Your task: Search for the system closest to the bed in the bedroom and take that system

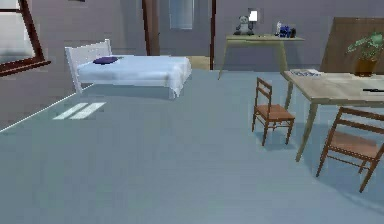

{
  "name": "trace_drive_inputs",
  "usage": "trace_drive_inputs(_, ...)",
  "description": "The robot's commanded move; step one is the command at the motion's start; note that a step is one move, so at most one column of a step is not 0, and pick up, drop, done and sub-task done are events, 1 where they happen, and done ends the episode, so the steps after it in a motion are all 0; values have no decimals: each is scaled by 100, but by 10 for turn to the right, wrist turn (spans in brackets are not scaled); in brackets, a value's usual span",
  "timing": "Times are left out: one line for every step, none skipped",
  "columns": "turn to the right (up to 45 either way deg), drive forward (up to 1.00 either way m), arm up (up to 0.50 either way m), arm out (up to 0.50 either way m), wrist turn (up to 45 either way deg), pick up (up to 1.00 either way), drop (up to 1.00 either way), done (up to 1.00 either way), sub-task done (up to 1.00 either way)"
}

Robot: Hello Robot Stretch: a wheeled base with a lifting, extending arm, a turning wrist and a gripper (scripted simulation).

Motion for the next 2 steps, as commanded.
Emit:
trace_drive_inputs(-270, 0, 0, 0, 0, 0, 0, 0, 0)
trace_drive_inputs(0, 30, 0, 0, 0, 0, 0, 0, 0)
